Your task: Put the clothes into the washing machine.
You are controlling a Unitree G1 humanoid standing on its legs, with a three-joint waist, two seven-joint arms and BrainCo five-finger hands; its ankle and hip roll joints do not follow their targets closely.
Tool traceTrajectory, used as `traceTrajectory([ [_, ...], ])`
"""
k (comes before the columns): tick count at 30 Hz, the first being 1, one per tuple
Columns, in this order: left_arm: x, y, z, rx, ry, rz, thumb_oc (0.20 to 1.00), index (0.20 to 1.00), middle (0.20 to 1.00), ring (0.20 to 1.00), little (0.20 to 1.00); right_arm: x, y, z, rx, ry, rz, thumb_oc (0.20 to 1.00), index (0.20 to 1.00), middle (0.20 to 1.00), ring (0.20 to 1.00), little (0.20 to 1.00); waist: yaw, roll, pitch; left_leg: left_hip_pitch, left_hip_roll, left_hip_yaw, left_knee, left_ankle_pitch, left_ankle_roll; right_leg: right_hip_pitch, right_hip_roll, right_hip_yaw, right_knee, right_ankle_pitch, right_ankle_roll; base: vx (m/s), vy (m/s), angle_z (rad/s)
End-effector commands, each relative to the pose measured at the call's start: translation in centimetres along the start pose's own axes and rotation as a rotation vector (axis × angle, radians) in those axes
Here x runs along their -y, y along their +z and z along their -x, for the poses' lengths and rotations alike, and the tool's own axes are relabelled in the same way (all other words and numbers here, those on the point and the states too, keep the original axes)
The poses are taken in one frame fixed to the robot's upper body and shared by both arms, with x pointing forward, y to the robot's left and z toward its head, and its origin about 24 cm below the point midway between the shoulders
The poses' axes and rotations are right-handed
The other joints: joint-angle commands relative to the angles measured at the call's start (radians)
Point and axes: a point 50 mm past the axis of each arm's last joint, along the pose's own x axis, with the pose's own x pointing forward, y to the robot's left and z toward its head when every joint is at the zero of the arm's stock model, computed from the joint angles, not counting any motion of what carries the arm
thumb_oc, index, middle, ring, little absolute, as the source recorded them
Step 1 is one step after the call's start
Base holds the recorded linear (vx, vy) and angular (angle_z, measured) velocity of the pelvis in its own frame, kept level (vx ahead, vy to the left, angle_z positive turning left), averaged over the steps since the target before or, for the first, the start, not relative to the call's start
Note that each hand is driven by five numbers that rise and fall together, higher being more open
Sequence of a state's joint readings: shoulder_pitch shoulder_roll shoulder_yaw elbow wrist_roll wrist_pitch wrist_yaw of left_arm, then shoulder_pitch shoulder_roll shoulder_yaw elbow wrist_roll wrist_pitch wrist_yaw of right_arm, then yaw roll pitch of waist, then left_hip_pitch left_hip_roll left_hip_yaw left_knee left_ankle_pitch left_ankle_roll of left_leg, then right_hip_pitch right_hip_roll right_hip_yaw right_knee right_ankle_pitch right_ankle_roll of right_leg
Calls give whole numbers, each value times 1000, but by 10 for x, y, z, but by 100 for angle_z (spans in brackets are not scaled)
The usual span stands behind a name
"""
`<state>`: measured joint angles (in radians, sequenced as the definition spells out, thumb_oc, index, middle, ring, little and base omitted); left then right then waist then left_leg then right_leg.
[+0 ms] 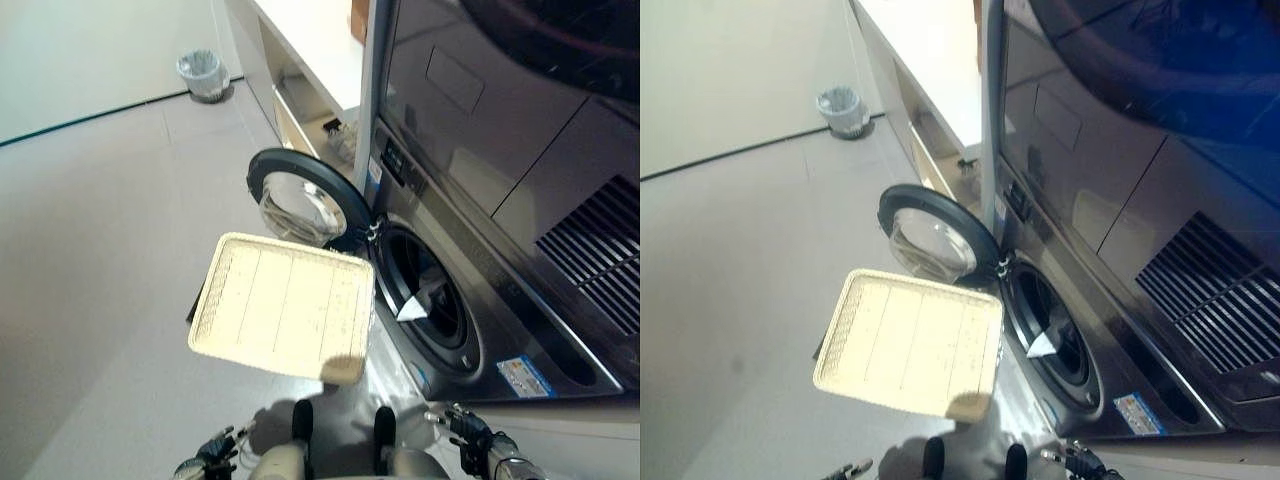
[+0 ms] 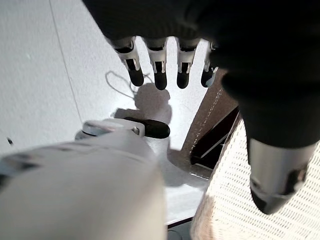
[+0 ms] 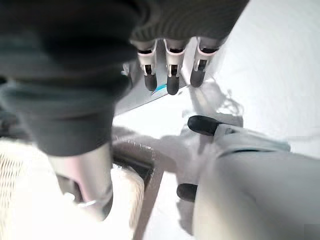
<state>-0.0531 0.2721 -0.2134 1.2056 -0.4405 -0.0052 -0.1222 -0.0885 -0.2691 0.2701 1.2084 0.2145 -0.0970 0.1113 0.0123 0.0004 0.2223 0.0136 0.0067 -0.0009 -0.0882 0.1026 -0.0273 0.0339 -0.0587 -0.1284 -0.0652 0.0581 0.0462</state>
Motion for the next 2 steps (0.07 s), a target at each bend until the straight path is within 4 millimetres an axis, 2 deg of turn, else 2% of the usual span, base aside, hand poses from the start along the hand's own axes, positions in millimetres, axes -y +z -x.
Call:
traceTrajectory([
  [1, 12, 14, -5, 15, 1, -246, 1000, 1000, 1000, 1000, 1000, -6, 3, -2, -31, 23, 107, 1000, 1000, 1000, 1000, 1000, -20, -11, -32, 8, -69, 40, 93, -118, -1, -28, 12, 27, 57, -10, 37, 111, -50, 3],
  [2, 15, 14, -5, 15, -7, -271, 1000, 1000, 1000, 1000, 1000, -7, 1, -2, -44, 24, 110, 1000, 1000, 1000, 1000, 1000, -22, -11, -41, 16, -69, 41, 92, -123, 2, -20, 13, 30, 55, -12, 37, 96, -49, 0],
])
